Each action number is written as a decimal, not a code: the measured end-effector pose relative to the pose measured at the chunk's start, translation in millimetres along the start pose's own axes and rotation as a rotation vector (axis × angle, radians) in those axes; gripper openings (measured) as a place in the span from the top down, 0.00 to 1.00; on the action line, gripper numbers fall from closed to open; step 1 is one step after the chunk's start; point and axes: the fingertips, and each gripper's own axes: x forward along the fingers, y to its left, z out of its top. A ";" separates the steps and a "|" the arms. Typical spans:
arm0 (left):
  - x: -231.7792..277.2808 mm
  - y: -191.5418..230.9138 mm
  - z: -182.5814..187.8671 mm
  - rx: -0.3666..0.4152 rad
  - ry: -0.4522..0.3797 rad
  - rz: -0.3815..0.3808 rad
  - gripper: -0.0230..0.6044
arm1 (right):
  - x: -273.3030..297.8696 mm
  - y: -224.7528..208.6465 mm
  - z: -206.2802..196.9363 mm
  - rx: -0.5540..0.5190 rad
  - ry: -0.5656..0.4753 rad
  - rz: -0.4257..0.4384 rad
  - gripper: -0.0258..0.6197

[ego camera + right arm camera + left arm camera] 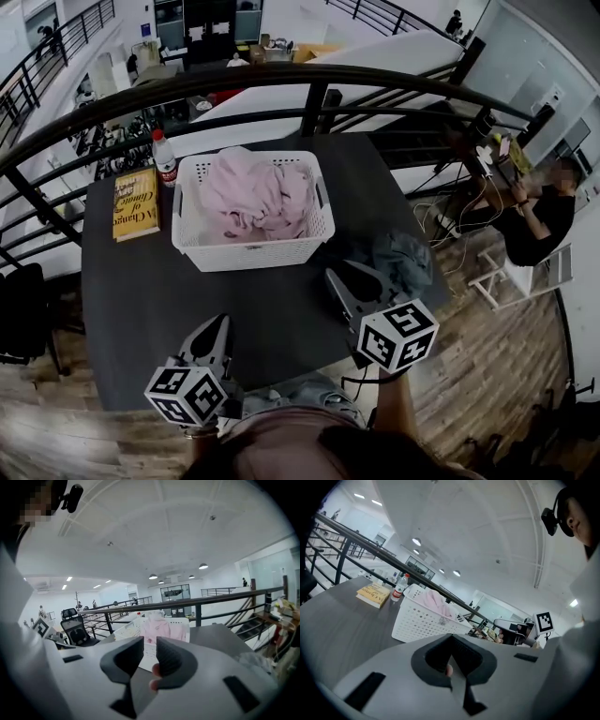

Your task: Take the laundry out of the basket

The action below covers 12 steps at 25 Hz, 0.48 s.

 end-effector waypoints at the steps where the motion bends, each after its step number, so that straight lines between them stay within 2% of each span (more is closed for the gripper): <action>1: 3.2 3.4 2.0 -0.006 -0.003 0.010 0.97 | 5.6 -0.5 5.2 -0.012 0.001 0.012 0.82; 12: 29.7 34.4 21.7 -0.052 -0.025 0.097 0.97 | 66.7 -10.7 51.2 -0.130 0.019 0.104 0.70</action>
